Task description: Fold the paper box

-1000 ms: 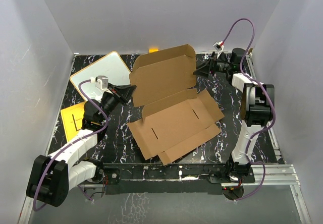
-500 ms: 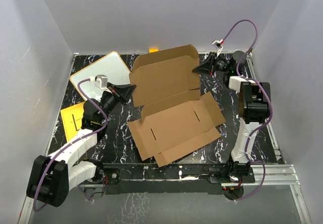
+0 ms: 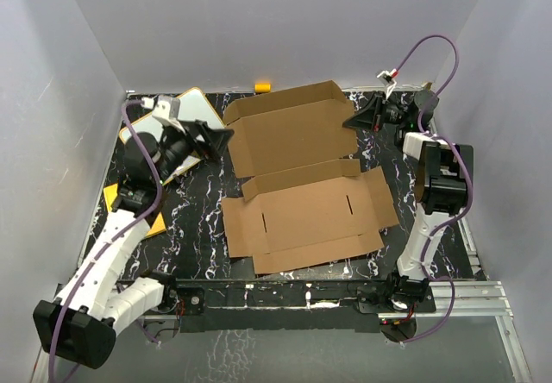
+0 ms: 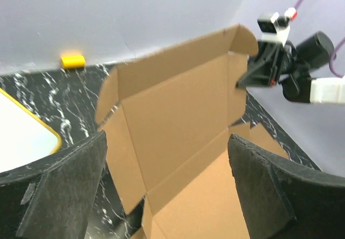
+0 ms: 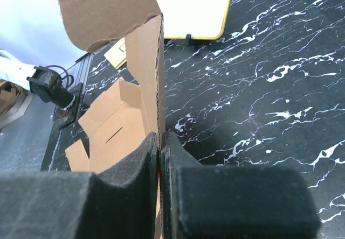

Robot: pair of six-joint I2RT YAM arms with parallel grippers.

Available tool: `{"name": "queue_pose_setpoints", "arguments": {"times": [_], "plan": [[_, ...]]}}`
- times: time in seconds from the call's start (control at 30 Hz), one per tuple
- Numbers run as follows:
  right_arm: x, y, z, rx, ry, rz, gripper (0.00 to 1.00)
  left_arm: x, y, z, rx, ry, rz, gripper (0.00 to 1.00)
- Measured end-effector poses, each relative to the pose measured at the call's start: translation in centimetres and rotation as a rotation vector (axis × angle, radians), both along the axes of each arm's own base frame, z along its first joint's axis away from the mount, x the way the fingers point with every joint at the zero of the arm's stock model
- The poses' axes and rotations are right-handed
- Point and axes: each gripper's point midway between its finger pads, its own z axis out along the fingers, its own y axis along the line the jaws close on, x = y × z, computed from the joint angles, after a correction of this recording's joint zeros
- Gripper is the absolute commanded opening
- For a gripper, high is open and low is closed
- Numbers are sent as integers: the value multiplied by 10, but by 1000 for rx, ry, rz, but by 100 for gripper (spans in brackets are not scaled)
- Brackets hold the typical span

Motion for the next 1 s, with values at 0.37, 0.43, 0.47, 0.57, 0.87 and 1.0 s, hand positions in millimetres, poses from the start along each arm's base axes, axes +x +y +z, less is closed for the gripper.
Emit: {"name": "queue_pose_setpoints", "arguments": {"times": [0.37,0.43,0.47,0.57,0.87,1.0], "plan": [[40,0,22,-135,-173,-191,8,59,-4,38,207,72,-106,97],[32,2,22,-184,-216,-193,8,64,-7,17,260,102,-145,97],[29,1,22,-205,-236,-192,8,65,-7,8,281,115,-158,97],[23,-6,19,-269,-266,-202,8,69,-7,-1,317,131,-190,97],[45,-84,58,-415,-384,-384,8,68,-11,32,306,34,-229,97],[40,-106,68,-448,-404,-429,8,65,-14,23,302,39,-252,97]]}}
